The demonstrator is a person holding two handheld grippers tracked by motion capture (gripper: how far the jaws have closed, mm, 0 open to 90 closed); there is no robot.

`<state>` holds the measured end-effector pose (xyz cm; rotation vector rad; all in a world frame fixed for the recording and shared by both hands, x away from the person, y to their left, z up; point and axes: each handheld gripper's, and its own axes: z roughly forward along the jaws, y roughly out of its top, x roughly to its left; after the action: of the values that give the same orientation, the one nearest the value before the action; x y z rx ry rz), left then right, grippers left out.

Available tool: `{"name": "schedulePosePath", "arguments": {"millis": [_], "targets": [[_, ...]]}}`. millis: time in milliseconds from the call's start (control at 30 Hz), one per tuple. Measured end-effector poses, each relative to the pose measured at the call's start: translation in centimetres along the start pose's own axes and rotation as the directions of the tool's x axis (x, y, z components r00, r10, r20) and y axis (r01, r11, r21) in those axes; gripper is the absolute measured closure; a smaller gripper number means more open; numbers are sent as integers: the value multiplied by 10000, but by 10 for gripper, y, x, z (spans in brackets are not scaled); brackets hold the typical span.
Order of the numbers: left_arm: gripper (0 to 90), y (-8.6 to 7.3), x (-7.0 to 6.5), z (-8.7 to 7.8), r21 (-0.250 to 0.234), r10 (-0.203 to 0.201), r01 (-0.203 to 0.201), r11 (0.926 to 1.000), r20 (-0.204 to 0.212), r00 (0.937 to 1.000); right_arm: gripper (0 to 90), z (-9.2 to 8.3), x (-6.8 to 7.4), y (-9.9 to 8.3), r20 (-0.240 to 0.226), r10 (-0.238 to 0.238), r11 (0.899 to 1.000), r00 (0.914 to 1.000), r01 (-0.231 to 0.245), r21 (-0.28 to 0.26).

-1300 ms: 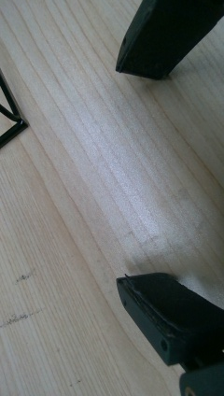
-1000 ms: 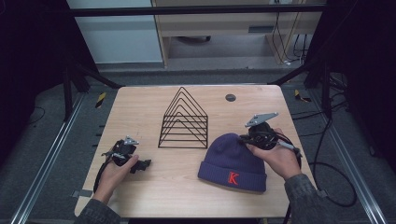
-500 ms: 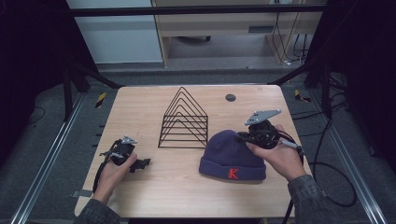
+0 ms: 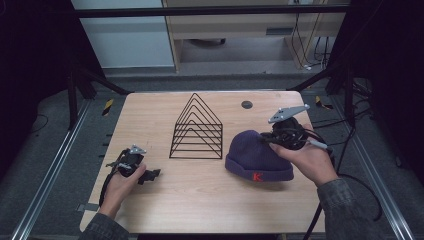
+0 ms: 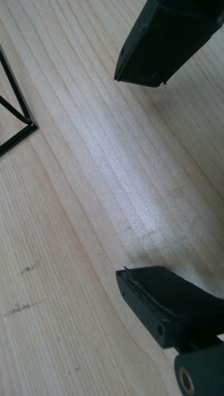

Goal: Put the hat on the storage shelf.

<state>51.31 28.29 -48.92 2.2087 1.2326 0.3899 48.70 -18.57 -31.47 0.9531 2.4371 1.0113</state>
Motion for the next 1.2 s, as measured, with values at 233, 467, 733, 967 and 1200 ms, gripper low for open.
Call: {"name": "schedulePosePath", "arguments": {"millis": [233,467,733,967,1200], "targets": [[55,1,0,-3,-203,0,-1,9998,-47,10000,812,-13,-5,9,150,57,9994,9999,-52,-328],[59,1,0,-4,-240,-21,17,9997,-137,9999,813,-24,-9,20,209,-4,9989,9998,14,-472],[58,1,2,-6,-346,-138,129,9993,-260,9996,813,-35,-12,27,449,73,9967,9990,-36,-816],[58,1,2,-6,-332,-131,122,9994,-249,9996,814,-40,-11,29,574,164,9903,9982,-84,-1386],[59,1,1,-8,-490,-162,151,9987,-212,9996,814,-46,-11,33,609,379,9793,9974,-250,-2006]]}}
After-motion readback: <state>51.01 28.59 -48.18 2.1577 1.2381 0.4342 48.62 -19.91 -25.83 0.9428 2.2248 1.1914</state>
